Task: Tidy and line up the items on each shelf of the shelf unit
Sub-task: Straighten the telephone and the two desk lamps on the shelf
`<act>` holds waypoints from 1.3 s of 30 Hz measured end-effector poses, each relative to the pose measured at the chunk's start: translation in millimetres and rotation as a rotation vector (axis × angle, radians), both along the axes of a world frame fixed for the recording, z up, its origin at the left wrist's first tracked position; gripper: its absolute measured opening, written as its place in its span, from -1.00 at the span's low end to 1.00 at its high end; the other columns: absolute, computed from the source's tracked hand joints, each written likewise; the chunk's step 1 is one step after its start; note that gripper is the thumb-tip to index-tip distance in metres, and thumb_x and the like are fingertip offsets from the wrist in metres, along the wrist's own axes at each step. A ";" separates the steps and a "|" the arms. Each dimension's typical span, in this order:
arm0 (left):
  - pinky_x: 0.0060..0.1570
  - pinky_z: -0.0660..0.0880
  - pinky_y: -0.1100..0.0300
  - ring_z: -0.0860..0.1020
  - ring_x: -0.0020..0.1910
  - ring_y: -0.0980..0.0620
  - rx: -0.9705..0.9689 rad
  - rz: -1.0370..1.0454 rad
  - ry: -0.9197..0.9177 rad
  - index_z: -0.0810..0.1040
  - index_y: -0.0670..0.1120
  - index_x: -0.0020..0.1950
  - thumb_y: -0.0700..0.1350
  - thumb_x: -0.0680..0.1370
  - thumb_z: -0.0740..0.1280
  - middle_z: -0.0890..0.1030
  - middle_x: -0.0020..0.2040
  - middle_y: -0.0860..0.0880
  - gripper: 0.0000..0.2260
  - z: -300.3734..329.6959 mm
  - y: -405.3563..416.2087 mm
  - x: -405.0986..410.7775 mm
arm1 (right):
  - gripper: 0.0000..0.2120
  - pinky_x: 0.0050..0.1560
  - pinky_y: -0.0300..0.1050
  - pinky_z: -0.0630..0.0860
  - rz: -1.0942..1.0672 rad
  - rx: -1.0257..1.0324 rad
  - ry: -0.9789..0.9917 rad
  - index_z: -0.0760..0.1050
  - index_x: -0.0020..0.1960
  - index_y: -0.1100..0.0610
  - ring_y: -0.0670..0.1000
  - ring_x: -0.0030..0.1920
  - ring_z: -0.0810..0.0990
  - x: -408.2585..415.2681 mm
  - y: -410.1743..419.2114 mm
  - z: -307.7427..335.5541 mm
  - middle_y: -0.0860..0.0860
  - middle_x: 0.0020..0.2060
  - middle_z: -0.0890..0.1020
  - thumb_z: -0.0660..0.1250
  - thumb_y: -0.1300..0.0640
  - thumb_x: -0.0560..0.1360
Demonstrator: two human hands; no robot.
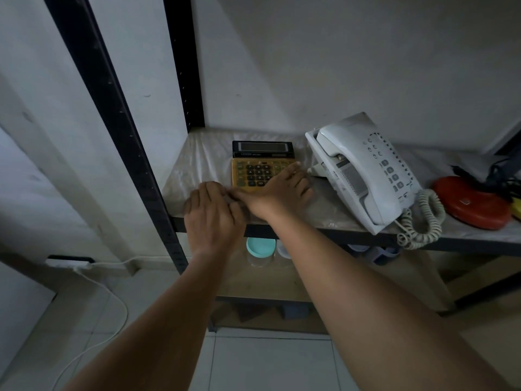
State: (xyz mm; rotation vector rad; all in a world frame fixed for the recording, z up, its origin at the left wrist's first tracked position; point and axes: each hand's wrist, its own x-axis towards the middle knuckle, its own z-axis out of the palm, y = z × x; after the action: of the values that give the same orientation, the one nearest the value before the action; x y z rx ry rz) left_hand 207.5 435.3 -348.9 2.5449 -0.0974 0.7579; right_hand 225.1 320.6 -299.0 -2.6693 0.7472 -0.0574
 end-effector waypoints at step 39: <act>0.12 0.44 -0.11 0.48 0.11 -0.21 0.119 -0.062 0.141 0.47 -0.18 0.16 -0.01 0.54 0.08 0.49 0.13 -0.21 -0.65 6.4 6.2 -8.2 | -0.01 0.50 0.09 0.19 0.127 -0.051 -0.428 0.08 0.60 0.16 0.14 0.50 0.23 -57.3 -18.7 0.3 0.11 0.49 0.32 0.39 -0.35 0.42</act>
State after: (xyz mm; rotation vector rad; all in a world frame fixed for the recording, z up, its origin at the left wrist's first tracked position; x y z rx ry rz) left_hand 199.3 441.5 -342.5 2.6861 -0.1784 0.5624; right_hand 167.8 302.0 -298.6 -2.6097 0.4417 -0.5993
